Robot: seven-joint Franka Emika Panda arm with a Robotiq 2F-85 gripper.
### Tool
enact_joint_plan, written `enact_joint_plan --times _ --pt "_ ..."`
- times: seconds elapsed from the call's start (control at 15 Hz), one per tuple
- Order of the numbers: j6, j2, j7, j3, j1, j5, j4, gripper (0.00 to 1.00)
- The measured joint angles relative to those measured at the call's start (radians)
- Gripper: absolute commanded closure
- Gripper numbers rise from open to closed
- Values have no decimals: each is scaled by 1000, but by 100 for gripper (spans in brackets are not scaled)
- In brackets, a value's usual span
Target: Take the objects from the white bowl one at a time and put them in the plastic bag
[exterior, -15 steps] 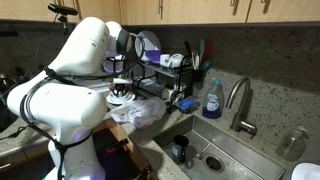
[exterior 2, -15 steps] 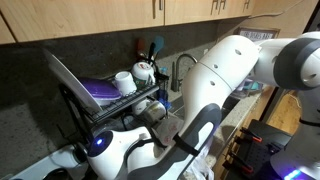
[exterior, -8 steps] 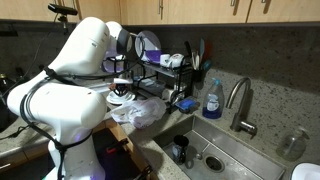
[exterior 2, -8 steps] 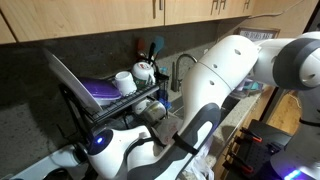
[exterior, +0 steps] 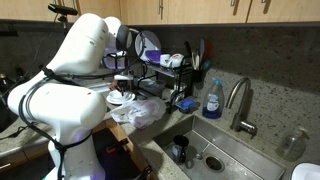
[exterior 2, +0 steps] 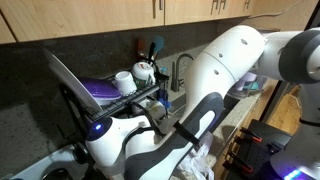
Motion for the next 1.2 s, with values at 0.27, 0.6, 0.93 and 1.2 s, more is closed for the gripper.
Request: enact_joint_plan --times 0.27,0.6,0.93,1.2 --pt "0 -25 15 0 -3 0 -7 96" --pt "0 -23 -14 6 0 0 -10 68" --pt "0 -12 -64 13 4 0 -8 32" --pt "-1 15 -76 13 8 0 7 50"
